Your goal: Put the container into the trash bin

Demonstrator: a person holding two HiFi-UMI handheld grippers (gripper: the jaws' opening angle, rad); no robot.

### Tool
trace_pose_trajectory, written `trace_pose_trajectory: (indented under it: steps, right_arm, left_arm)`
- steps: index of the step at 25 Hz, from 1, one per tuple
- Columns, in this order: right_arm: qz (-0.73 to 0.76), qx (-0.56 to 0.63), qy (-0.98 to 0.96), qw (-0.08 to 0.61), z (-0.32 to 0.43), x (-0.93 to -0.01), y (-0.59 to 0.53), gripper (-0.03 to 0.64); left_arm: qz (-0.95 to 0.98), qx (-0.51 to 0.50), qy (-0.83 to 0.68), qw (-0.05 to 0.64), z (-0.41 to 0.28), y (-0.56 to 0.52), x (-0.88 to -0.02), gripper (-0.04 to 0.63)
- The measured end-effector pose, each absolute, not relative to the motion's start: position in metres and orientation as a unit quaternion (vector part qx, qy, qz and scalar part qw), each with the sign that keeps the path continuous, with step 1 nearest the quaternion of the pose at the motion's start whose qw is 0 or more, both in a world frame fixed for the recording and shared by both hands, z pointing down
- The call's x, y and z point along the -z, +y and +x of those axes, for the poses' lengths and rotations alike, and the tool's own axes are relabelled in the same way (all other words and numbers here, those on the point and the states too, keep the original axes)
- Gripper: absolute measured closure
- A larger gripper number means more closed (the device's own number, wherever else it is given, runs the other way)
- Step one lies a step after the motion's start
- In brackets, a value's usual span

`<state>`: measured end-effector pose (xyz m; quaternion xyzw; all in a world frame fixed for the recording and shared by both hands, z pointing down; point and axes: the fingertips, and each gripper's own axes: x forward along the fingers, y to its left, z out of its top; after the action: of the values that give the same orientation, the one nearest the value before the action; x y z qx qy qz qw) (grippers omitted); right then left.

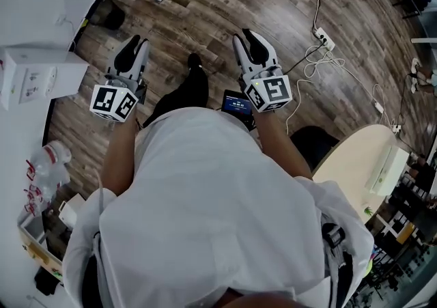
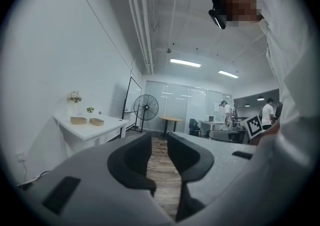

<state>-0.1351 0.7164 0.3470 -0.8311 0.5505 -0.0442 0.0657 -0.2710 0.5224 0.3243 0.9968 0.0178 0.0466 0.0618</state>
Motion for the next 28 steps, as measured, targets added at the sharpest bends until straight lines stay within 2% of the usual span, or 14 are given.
trace_pose_trajectory:
  steps: [5,10,18,28]
  right_arm:
    - [-0.825,0.063,0.56,0.046,-0.088,-0.345,0.672,0.494]
    - [-0.802,0.061,0.594,-0.003,-0.038,-0.332,0.616,0.494]
    - [-0.794,0.042,0.607,-0.01,0.042,-0.304,0.499,0.495]
    - [-0.802,0.027,0.596,0.004,0.128,-0.305,0.447,0.499]
  left_arm:
    - [0.997,-0.042,0.009,0.067,-0.211,0.452,-0.324,0.492]
    - [0.997,-0.02,-0.011,0.069,-0.161,0.384,-0.312,0.492]
    - [0.994,-0.012,-0.025,0.109,-0.098,0.304,-0.329,0.492]
    - [0.992,-0.004,-0.056,0.114,-0.038,0.243,-0.332,0.492]
